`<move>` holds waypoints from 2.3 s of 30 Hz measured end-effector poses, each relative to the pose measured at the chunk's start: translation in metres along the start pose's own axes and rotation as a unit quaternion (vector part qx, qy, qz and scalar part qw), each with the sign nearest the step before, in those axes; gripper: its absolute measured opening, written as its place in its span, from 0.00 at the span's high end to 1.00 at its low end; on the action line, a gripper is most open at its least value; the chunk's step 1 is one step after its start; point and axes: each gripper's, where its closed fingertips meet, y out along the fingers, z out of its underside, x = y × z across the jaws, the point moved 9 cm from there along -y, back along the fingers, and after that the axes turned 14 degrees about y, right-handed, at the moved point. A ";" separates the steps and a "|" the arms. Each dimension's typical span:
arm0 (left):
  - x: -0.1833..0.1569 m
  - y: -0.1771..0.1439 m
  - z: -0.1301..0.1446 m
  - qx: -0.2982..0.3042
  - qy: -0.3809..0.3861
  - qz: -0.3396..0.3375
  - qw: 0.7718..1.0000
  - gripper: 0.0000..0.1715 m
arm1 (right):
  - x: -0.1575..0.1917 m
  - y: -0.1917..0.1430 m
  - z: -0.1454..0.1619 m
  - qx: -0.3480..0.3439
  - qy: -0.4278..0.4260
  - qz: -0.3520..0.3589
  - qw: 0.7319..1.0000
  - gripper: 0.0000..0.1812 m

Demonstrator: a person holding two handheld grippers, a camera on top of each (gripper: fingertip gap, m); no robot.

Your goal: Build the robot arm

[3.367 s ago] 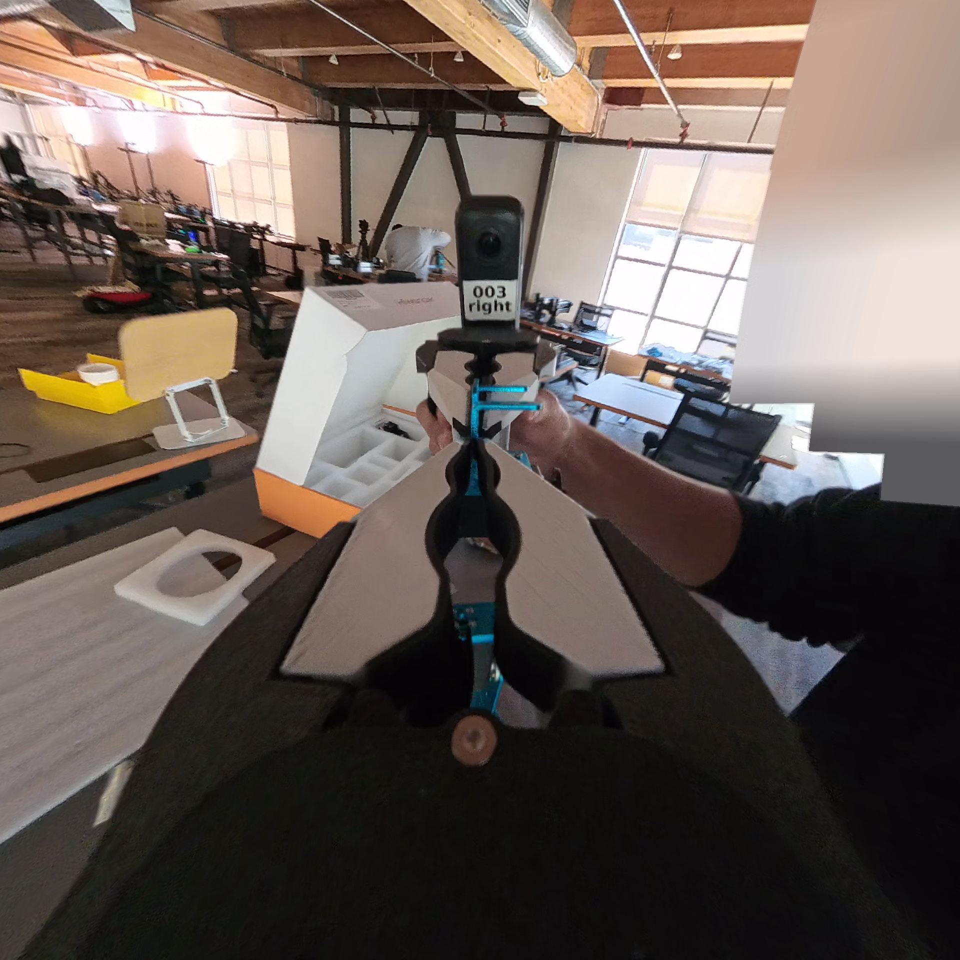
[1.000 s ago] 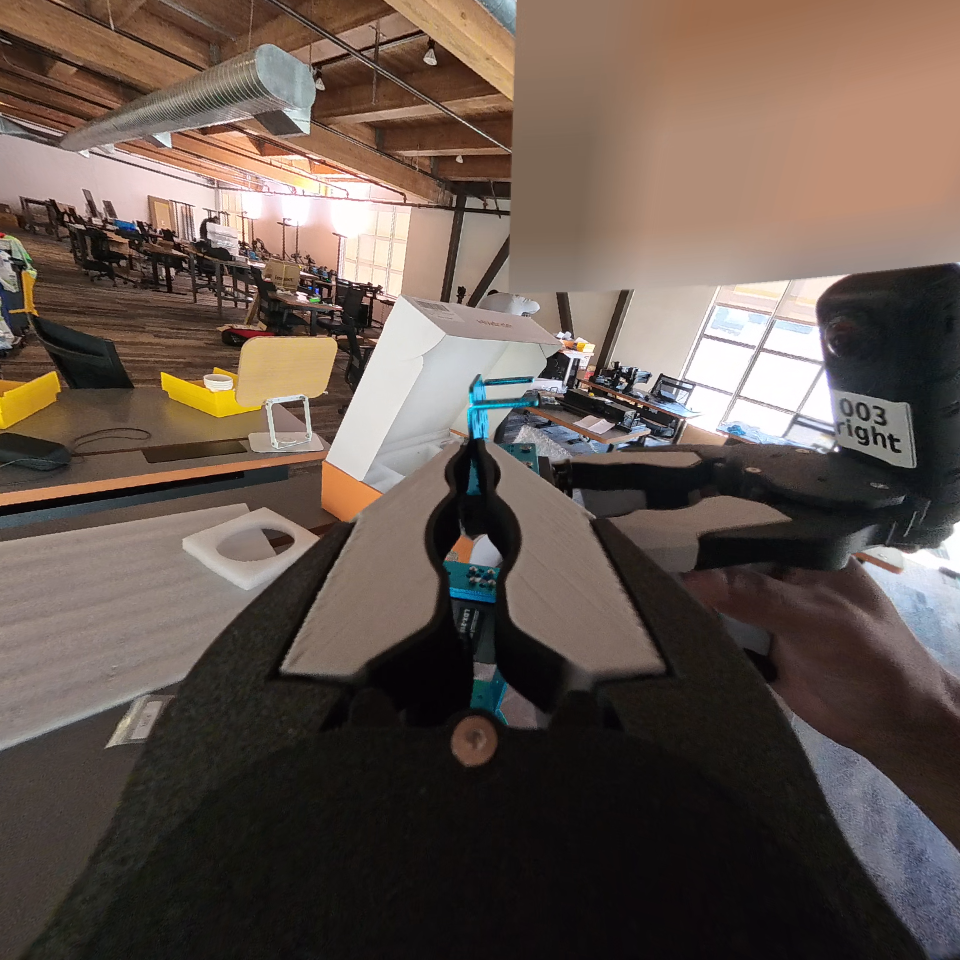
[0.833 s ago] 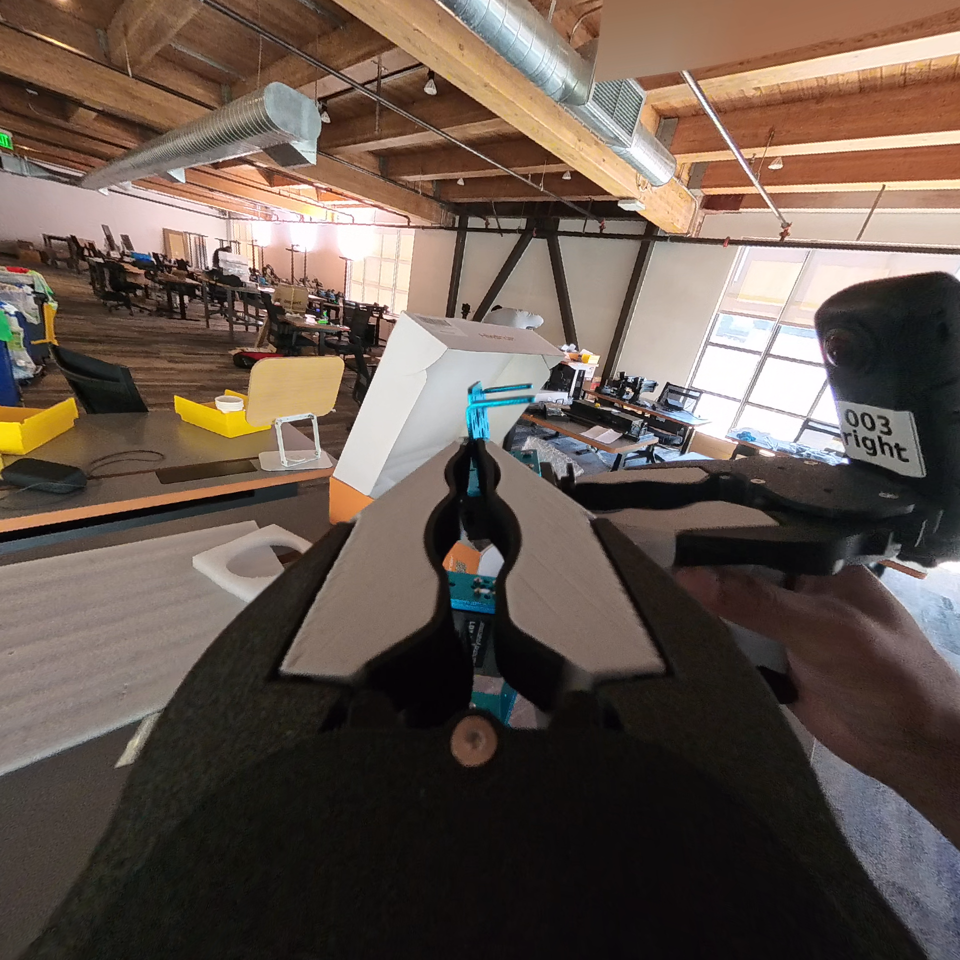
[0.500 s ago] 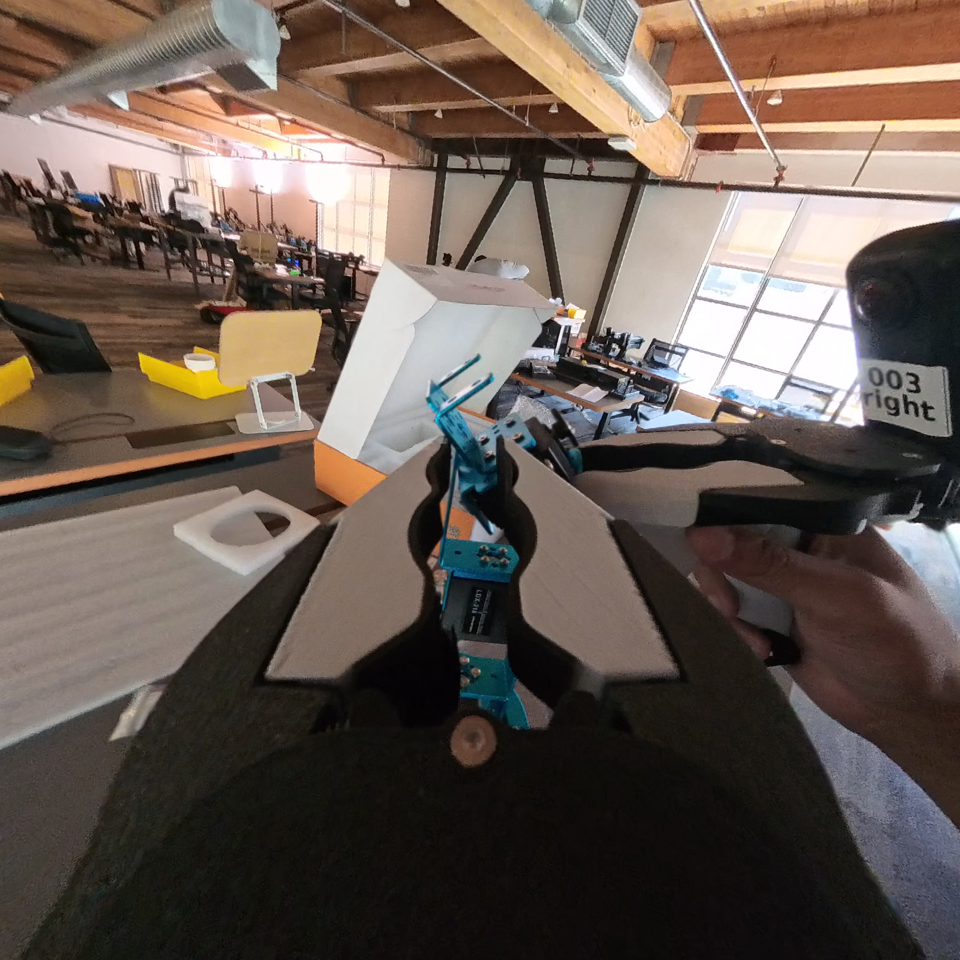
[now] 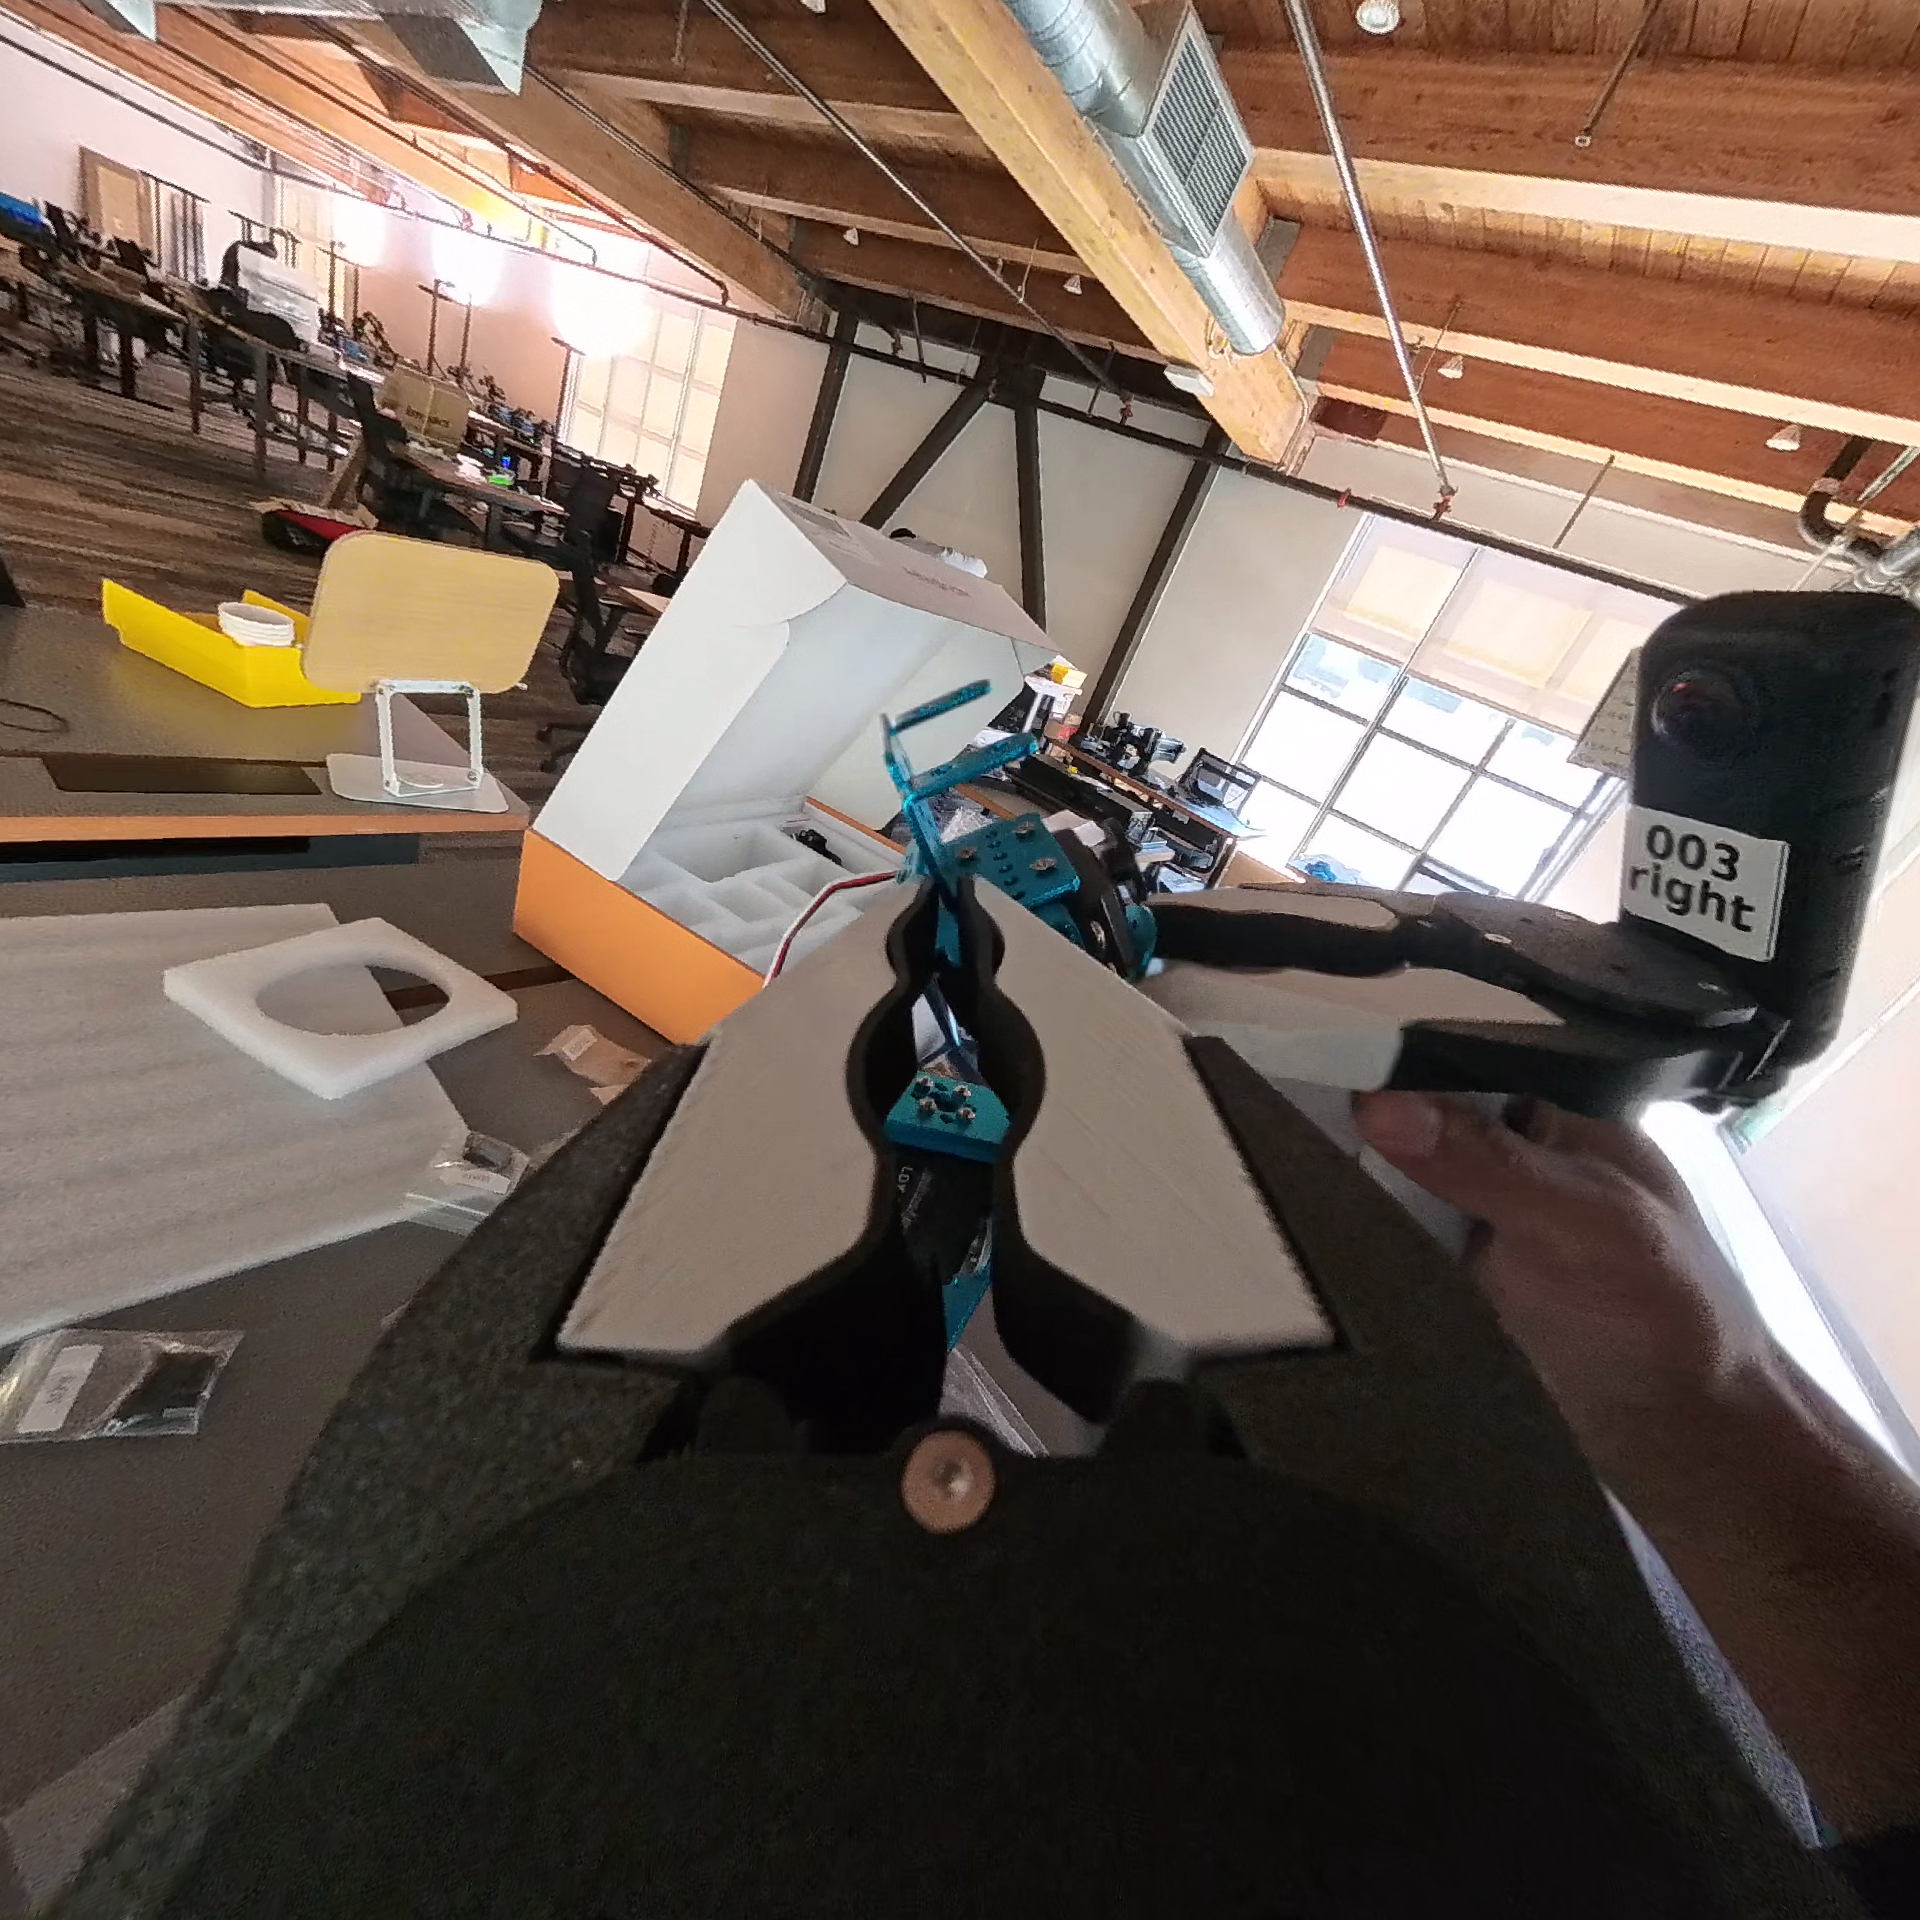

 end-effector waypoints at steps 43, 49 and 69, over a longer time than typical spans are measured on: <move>-0.008 0.006 -0.014 0.035 0.042 0.070 0.996 0.82 | 0.019 0.015 -0.007 -0.044 -0.166 0.069 0.983 0.65; -0.013 0.009 -0.018 0.068 0.088 0.044 0.993 0.82 | 0.020 0.016 -0.005 -0.039 -0.171 0.068 0.982 0.65; 0.014 -0.003 0.002 0.093 -0.170 0.144 0.970 0.71 | 0.034 0.021 -0.002 -0.084 -0.358 0.050 0.929 0.65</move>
